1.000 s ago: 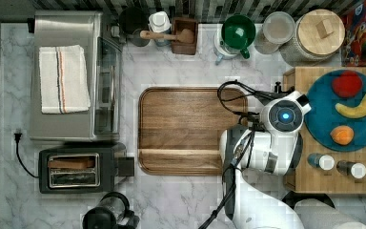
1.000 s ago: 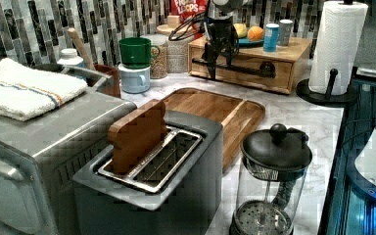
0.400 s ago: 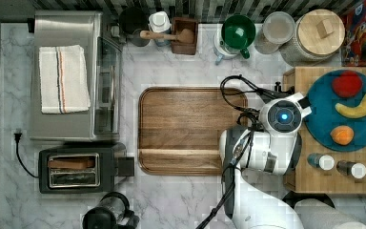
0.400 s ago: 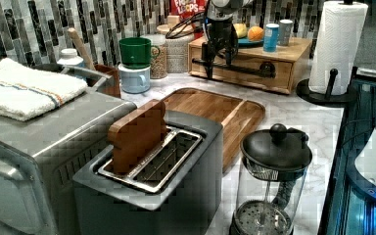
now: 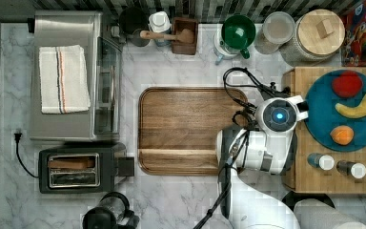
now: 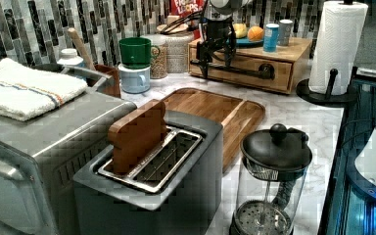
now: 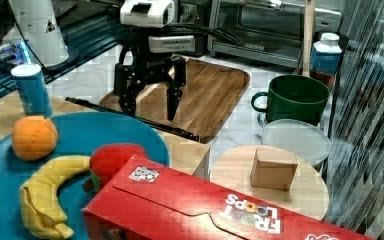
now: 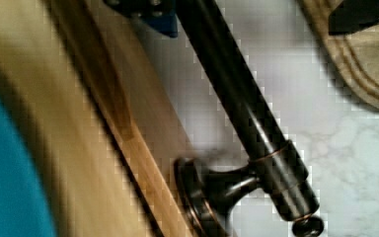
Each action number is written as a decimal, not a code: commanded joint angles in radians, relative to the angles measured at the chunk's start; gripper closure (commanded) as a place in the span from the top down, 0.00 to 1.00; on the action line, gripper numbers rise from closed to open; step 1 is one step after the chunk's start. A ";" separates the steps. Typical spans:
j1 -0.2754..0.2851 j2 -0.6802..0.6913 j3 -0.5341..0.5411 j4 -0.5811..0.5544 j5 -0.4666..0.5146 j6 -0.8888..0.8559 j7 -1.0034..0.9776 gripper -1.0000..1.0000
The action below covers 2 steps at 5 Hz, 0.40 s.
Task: Open the drawer.
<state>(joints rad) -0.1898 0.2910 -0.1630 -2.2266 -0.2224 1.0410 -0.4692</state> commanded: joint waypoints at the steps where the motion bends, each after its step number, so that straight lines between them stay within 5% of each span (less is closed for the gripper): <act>1: 0.295 -0.046 0.250 -0.153 -0.056 0.097 0.209 1.00; 2: 0.290 -0.083 0.273 -0.178 -0.057 0.069 0.234 1.00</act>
<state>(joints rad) -0.0583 0.2391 0.0034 -2.3203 -0.2443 1.0498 -0.3120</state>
